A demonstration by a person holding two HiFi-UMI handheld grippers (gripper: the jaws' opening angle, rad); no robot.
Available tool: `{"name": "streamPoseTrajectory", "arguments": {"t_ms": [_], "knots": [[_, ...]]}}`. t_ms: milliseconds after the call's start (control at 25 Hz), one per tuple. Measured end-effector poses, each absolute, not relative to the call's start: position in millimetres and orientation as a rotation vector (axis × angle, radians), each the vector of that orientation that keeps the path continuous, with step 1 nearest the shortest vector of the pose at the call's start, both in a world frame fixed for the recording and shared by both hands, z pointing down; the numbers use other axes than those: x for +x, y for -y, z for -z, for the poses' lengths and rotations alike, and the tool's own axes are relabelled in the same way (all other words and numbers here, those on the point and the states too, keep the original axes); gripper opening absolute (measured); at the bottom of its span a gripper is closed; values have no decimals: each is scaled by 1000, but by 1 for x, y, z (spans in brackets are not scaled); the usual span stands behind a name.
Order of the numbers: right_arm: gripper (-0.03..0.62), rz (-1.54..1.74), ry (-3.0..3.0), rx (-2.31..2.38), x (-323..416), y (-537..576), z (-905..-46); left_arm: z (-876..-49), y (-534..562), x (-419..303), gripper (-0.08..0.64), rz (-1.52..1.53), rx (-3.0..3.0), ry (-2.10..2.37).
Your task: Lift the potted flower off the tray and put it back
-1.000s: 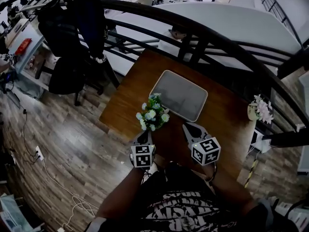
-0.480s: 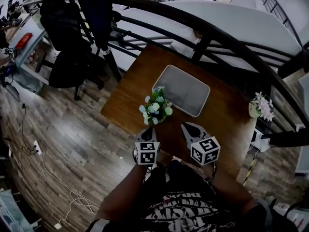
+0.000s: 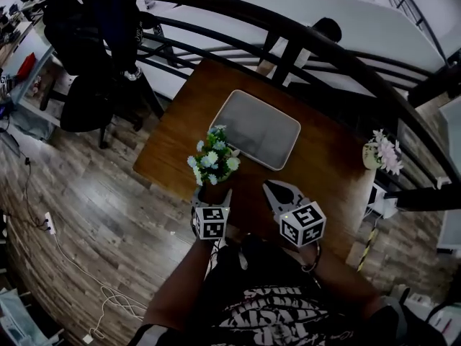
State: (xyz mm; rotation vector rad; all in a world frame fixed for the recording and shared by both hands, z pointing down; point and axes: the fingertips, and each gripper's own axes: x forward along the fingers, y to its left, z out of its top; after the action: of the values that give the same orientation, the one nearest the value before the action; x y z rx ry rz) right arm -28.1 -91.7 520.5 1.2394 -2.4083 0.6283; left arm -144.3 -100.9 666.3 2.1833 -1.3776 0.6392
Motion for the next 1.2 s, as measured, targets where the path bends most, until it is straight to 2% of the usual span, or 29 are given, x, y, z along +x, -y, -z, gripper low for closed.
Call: {"name": "streamPoseTrajectory", "arguments": {"t_ms": [200,280,1200], "knots": [[-2,-635,2402,1231,-18,98,-521,-678,129,-145,434,-681,2182,1405],[-2,-624,2400,1217,-13,97,-522,-685,137,-144,456,-724,2192,1422],[-2,-664,2374,1169,22,104,-539,-709,186,-129,472,-669,2231,1518]]}}
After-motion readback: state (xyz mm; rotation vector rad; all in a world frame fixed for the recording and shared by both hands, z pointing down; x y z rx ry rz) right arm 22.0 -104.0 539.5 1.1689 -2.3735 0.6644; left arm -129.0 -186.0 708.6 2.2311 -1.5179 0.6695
